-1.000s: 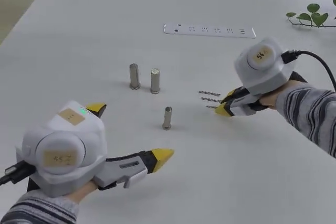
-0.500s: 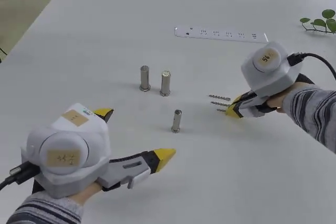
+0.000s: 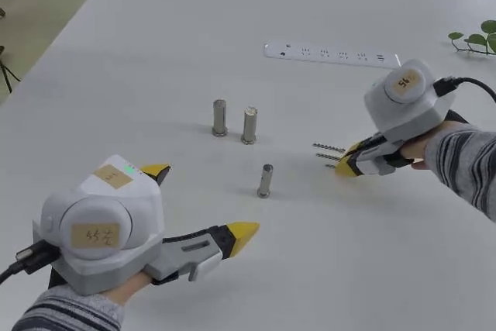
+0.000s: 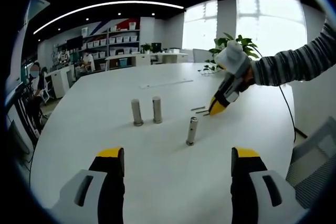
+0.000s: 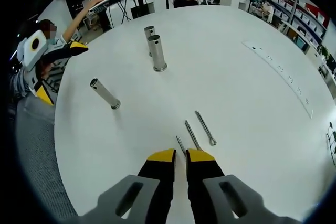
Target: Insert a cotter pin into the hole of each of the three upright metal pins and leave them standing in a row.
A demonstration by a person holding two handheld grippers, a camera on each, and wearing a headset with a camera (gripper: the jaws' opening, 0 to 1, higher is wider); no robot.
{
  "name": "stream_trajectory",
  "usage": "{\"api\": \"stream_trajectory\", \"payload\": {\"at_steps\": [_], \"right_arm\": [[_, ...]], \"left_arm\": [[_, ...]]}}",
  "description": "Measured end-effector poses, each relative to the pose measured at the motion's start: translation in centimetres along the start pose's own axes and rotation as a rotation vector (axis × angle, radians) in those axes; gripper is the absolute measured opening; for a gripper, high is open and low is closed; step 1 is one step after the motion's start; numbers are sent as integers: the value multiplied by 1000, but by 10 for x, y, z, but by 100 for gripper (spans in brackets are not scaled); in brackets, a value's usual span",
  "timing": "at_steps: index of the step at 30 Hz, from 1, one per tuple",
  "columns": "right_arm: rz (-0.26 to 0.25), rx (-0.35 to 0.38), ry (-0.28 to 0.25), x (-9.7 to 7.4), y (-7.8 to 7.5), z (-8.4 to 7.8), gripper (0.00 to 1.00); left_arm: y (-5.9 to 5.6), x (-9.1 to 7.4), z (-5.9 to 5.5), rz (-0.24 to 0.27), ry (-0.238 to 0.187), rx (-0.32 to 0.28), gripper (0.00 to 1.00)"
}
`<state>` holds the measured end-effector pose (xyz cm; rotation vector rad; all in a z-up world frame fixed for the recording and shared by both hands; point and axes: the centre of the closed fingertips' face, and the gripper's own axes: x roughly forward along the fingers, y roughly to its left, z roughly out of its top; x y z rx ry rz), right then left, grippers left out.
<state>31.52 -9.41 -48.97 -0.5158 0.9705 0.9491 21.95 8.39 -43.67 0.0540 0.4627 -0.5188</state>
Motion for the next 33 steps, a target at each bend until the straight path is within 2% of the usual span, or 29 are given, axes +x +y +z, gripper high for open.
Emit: {"api": "stream_trajectory", "payload": {"at_steps": [2,6,11,13,14,15,16,20,26,33], "right_arm": [[29,-19,-7,1,5,2,4],[46,-22,21,0,8,0,5],[28,-108,58,0,9,-3,1],[24,-109,65,0,8,-3,0],[27,-116,111,1,8,-11,0],[42,-234,8,7,9,9,0],[3,-145,86,2,8,-7,0],[20,-180,94,4,8,-6,0],[24,-171,98,2,7,-8,0],[26,-195,101,2,7,-8,0]], "left_arm": [[0,0,1,-1,-2,-2,82],[0,-1,1,-1,-3,-3,81],[0,-1,0,-1,1,-3,80],[0,-2,0,0,0,-3,80],[0,-2,0,1,-1,-3,80],[1,-2,0,4,-1,-3,80],[1,-2,0,6,0,-4,80],[2,-4,-1,9,0,-4,80],[3,-4,-3,10,7,-8,79],[2,-3,-4,2,13,-4,78]]}}
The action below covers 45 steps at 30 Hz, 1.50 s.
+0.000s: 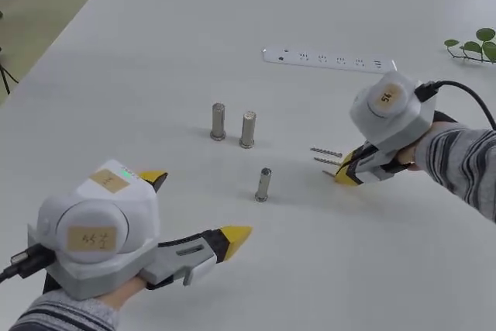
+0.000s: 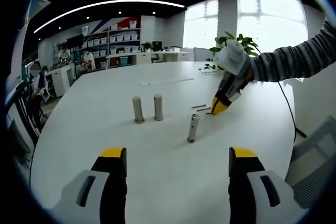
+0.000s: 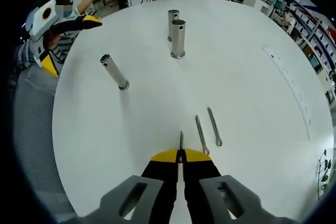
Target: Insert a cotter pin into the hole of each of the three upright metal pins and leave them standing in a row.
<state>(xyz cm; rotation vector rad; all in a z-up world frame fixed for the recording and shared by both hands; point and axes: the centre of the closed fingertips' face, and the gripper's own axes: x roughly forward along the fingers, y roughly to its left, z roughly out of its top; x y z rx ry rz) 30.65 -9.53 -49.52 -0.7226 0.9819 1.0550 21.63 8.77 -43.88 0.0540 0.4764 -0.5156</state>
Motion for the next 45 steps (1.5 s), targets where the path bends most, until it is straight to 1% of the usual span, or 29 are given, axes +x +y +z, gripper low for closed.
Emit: {"api": "stream_trajectory", "payload": {"at_steps": [4,5,6,7,9,12,14,15,16,18,19,21,23,24,30,33,36,39,42,45], "right_arm": [[-4,-19,-6,0,0,0,0],[13,-49,-9,2,-6,2,0],[2,-58,-15,2,-9,3,0],[-5,-66,-22,0,-6,3,0],[-20,-85,-52,-4,-2,7,0],[-33,-115,-113,-12,5,19,0],[-44,-145,-130,-17,9,23,0],[-56,-173,-140,-21,13,26,0],[-56,-183,-145,-22,14,27,0],[-58,-200,-166,-26,23,32,0],[-48,-218,-182,-28,30,34,0],[-47,-236,-190,-30,36,36,0],[-47,-249,-200,-32,45,37,0],[-44,-257,-217,-34,52,40,0],[-25,-331,-252,-36,78,46,0],[-27,-364,-256,-36,88,49,0],[-26,-389,-272,-38,97,53,0],[-26,-414,-294,-41,106,57,0],[-25,-457,-322,-44,117,62,0],[-6,-481,-328,-44,126,64,0]], "left_arm": [[0,0,0,-4,4,-2,76],[0,0,0,-5,4,-3,76],[0,0,1,-8,3,-5,75],[0,0,1,-10,3,-6,74],[0,0,2,-14,2,-10,73],[-2,0,4,-24,-4,-14,70],[-5,0,9,-39,-19,-21,67],[-7,0,12,-50,-28,-32,66],[-8,0,12,-54,-30,-35,65],[-10,2,15,-66,-36,-45,65],[-13,2,16,-76,-38,-45,64],[-17,2,18,-94,-38,-56,59],[-21,2,19,-111,-37,-70,57],[-23,2,18,-115,-36,-74,56],[-36,2,17,-154,-20,-59,49],[-44,2,19,-181,-25,-52,39],[-51,2,22,-206,-34,-57,35],[-56,3,23,-221,-34,-58,34],[-62,3,23,-238,-31,-62,33],[-67,2,23,-254,-29,-66,30]]}}
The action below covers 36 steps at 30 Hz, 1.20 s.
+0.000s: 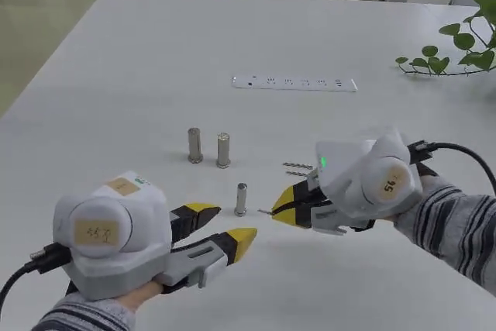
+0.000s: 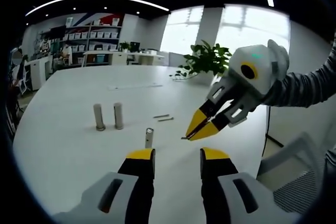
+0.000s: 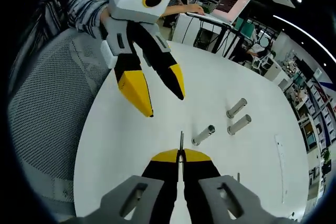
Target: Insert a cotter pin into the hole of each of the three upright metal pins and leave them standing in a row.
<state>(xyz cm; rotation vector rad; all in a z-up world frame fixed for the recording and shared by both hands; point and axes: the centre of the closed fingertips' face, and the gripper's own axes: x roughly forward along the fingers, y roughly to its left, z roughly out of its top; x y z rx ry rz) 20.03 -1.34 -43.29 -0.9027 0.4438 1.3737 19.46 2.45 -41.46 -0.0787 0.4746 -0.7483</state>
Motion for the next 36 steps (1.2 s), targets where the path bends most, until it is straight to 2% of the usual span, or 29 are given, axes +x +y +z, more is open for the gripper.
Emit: {"api": "stream_trajectory", "payload": {"at_steps": [5,13,25,31,36], "right_arm": [[10,-41,-26,1,11,11,0],[22,-85,-69,1,19,26,0],[21,-114,-87,-1,25,38,0],[18,-117,-87,-1,27,40,0],[9,-127,-82,-2,27,41,0]], "left_arm": [[-7,0,-2,-21,9,-4,24],[-15,0,-5,-46,19,-20,16],[-18,-2,-6,-64,24,-65,2],[-19,-4,-4,-68,17,-81,2],[-20,-3,-5,-80,20,-127,0]]}}
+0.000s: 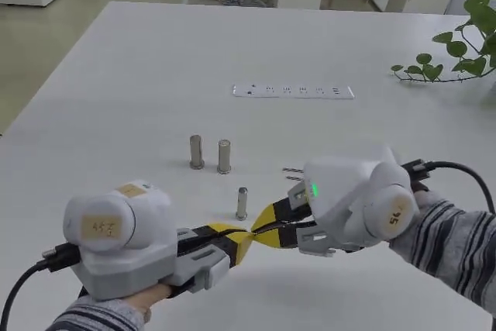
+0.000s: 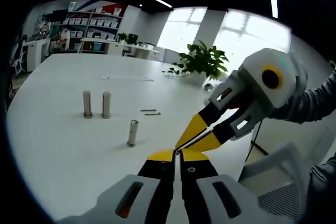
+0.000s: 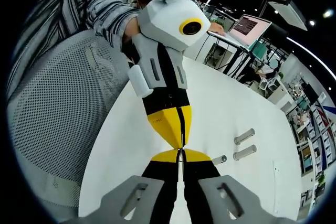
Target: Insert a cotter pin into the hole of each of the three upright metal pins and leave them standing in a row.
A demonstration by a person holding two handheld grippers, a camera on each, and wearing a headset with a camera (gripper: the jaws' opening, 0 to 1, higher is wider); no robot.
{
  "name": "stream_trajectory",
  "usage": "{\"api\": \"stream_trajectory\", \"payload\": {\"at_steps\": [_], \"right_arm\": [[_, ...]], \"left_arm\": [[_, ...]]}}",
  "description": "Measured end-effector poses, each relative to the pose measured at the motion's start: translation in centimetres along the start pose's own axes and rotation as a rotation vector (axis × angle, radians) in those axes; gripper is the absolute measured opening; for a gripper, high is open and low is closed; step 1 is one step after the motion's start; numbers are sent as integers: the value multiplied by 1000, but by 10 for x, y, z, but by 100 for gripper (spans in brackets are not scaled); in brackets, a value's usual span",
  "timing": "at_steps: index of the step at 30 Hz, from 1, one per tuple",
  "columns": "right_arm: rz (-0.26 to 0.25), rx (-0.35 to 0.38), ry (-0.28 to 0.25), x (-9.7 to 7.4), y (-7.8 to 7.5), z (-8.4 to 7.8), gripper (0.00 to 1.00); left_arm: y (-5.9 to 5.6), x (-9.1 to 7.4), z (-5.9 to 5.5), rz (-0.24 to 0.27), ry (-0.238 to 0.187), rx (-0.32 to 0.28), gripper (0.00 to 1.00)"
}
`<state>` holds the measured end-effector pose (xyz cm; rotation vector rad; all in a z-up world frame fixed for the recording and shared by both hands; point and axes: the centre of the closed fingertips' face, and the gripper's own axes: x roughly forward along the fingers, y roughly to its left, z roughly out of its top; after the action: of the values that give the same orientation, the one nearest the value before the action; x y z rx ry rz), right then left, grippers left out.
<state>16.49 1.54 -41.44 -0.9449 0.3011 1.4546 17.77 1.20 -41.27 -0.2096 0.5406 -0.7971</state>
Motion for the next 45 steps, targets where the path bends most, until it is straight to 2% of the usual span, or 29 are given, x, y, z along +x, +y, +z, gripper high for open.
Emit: {"api": "stream_trajectory", "payload": {"at_steps": [11,17,24,31,36,41,45], "right_arm": [[-2,-3,11,-1,1,-1,0],[14,43,29,-1,2,-7,0],[27,63,59,0,5,-16,0],[38,78,51,-1,8,-15,0],[45,69,58,-3,10,-15,0],[50,52,65,-2,11,-15,0],[50,61,66,-1,11,-15,0]], "left_arm": [[-2,1,-1,-10,8,-14,0],[-4,1,0,-31,8,31,0],[-11,1,0,-64,8,96,0],[-14,-1,-3,-87,21,147,0],[-11,-2,-10,-80,48,165,0],[-11,-3,-10,-76,50,152,0],[-5,-3,-10,-49,48,162,2]]}}
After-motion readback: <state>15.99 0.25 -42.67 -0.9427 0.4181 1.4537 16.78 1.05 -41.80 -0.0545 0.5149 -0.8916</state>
